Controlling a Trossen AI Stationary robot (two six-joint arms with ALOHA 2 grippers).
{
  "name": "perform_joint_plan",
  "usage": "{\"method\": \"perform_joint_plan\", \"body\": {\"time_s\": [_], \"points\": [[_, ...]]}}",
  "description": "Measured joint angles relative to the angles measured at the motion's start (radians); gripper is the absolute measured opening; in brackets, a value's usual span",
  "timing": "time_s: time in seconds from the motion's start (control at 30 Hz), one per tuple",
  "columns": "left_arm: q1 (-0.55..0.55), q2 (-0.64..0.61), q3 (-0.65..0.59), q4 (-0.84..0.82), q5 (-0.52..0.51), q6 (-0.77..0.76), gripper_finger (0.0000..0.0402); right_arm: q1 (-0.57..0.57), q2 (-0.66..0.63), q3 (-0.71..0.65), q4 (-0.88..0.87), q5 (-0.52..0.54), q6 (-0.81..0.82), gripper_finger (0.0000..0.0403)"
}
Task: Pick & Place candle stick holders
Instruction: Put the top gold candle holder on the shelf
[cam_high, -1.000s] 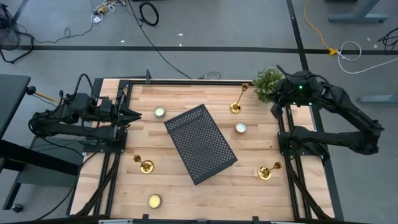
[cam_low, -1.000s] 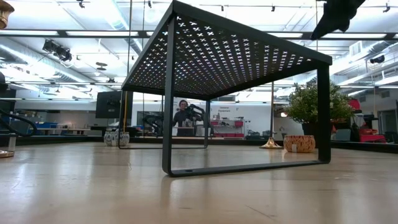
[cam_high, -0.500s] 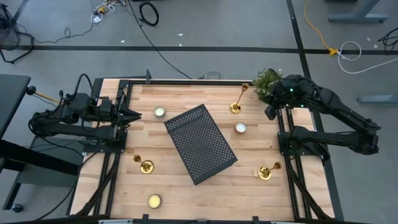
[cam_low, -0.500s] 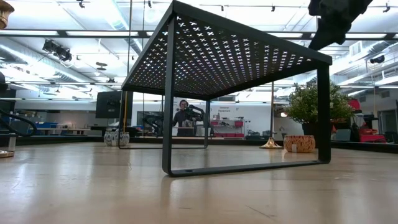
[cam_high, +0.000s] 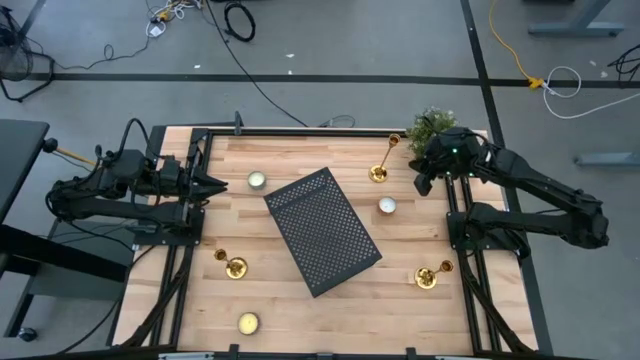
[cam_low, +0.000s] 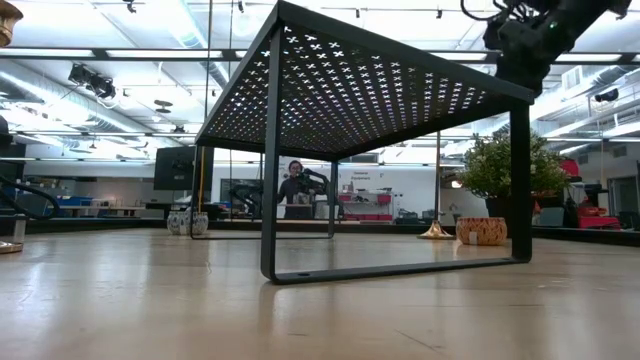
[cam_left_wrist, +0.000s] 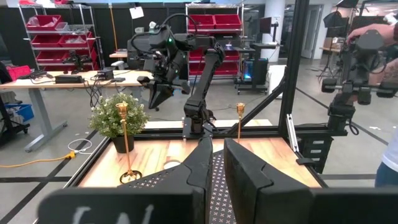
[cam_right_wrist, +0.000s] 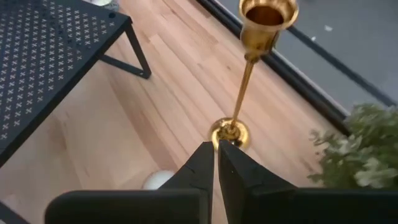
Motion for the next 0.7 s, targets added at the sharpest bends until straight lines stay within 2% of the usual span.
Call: {"method": "perform_joint_plan", "body": {"time_s": [0.7], "points": [[0.0, 0.0, 0.0, 0.0, 0.0, 0.0, 0.0046, 0.0, 0.0, -0.148, 0.222, -0.009, 0.031, 0.0027]]}}
